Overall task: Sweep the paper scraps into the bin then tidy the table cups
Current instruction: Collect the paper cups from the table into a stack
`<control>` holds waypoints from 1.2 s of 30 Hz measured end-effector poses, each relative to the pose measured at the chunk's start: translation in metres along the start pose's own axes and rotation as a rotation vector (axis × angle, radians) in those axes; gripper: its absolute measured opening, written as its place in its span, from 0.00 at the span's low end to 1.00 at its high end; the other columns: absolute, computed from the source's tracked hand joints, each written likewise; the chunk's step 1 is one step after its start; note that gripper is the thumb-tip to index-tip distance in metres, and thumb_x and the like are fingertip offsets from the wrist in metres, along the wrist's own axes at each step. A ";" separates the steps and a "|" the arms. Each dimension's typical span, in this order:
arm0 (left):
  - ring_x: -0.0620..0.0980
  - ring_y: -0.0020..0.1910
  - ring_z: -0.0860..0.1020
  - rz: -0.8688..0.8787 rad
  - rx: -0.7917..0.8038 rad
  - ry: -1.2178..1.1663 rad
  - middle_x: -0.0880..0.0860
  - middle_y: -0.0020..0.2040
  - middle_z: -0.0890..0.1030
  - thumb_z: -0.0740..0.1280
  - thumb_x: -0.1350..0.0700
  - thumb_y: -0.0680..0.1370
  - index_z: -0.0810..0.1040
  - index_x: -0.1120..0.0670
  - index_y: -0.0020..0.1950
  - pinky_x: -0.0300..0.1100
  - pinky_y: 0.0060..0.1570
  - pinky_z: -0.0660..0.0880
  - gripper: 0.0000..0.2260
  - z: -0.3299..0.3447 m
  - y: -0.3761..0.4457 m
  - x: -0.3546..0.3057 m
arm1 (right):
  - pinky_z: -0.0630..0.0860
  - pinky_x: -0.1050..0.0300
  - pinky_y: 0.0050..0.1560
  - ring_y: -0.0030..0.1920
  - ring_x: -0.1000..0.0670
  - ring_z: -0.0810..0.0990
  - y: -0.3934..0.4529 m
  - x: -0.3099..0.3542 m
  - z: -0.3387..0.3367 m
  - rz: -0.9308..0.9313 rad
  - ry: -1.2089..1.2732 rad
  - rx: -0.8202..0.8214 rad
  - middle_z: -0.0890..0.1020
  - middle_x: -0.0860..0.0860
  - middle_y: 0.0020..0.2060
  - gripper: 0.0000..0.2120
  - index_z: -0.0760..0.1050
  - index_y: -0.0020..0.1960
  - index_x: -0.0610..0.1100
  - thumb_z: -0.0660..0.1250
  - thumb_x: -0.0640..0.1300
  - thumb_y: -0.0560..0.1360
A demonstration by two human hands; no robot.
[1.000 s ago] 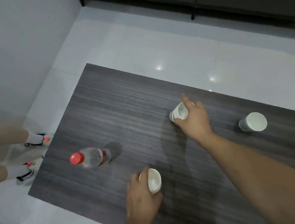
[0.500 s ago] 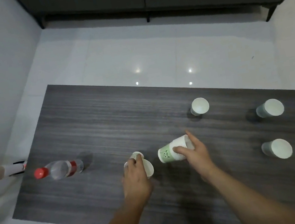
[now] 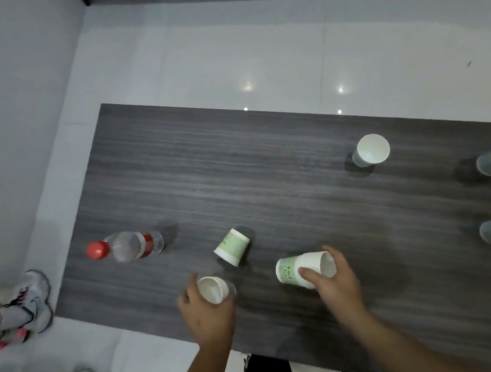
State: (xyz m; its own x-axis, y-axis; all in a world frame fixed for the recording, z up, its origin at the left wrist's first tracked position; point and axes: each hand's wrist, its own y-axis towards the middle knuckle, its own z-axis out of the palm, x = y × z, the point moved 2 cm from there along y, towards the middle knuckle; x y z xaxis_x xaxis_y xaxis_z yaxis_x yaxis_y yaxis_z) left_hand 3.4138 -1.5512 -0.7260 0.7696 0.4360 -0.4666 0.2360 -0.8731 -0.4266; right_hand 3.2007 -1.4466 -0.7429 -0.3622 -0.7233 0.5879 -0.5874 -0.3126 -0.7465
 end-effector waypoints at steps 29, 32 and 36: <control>0.51 0.62 0.71 0.301 0.367 -0.084 0.52 0.63 0.70 0.80 0.56 0.61 0.63 0.48 0.76 0.40 0.62 0.65 0.47 0.040 0.018 -0.123 | 0.68 0.59 0.57 0.55 0.48 0.74 0.076 0.160 -0.070 -0.540 -0.180 -0.643 0.70 0.47 0.59 0.42 0.60 0.77 0.56 0.75 0.51 0.68; 0.51 0.65 0.72 0.373 0.381 -0.083 0.51 0.67 0.73 0.79 0.56 0.60 0.64 0.52 0.75 0.45 0.64 0.68 0.45 0.060 -0.001 -0.143 | 0.73 0.49 0.60 0.60 0.41 0.73 0.111 0.162 -0.095 -0.471 -0.455 -0.600 0.69 0.43 0.63 0.41 0.56 0.78 0.58 0.72 0.53 0.71; 0.47 0.56 0.76 0.510 0.380 -0.029 0.46 0.56 0.77 0.76 0.53 0.60 0.73 0.50 0.65 0.38 0.55 0.71 0.33 0.082 -0.026 -0.145 | 0.73 0.46 0.62 0.63 0.37 0.72 0.155 0.143 -0.097 -0.427 -0.603 -0.312 0.67 0.42 0.66 0.38 0.57 0.78 0.55 0.71 0.49 0.74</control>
State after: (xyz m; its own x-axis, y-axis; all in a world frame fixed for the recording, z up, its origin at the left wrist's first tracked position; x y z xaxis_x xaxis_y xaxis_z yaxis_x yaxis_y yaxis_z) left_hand 3.2474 -1.5735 -0.7107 0.7117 -0.0040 -0.7024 -0.3871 -0.8367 -0.3874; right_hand 2.9876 -1.5383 -0.7440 0.3404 -0.8163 0.4667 -0.7945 -0.5152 -0.3216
